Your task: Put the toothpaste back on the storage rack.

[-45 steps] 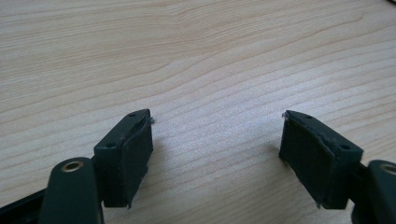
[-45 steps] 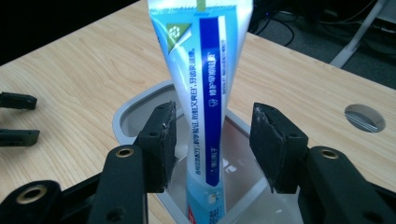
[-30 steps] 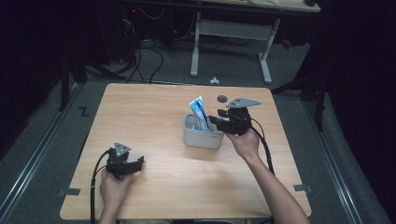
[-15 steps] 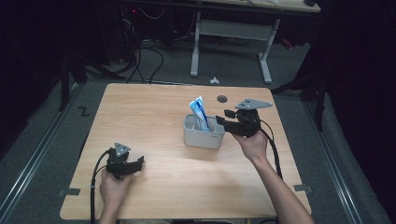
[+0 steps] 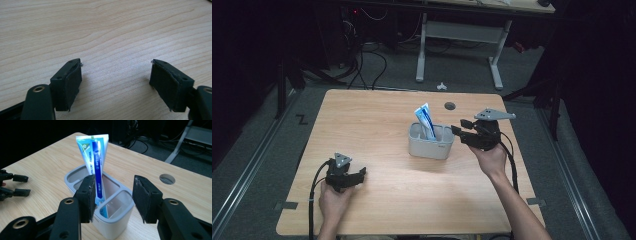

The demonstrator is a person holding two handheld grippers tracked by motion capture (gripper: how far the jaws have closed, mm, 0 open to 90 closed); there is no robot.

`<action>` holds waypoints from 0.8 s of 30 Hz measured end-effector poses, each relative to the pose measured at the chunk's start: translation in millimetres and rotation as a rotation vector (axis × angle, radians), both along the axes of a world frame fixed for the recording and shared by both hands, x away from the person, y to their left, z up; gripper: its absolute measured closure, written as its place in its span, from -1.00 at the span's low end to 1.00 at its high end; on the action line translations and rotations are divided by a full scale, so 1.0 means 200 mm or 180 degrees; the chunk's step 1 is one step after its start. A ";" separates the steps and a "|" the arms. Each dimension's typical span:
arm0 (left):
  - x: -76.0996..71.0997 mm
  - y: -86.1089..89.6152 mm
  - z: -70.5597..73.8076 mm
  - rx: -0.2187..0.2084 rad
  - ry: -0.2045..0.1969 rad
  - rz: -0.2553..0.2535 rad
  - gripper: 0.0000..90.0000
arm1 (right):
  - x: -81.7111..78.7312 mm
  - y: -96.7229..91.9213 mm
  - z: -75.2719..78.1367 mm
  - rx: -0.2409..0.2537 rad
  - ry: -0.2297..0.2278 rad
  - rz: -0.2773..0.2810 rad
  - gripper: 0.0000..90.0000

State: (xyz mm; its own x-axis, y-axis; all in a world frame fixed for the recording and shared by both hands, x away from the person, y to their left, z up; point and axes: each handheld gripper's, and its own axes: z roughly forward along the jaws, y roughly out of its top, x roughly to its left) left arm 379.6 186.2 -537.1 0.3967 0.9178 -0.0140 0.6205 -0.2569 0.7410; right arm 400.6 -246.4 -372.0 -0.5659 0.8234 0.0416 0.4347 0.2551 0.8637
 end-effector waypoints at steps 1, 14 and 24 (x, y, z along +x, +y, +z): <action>0.00 0.00 0.00 0.0000 0.0000 0.0000 -0.43 | -0.01 -0.01 0.00 0.0007 0.0003 -0.0012 0.20; 0.00 0.00 0.00 0.0000 0.0000 0.0000 -0.43 | -0.07 -0.09 -0.02 0.0073 0.0014 -0.0081 0.20; 0.00 0.00 0.00 0.0000 -0.0001 0.0000 -0.43 | -0.10 -0.14 -0.04 0.0143 0.0000 -0.0124 0.20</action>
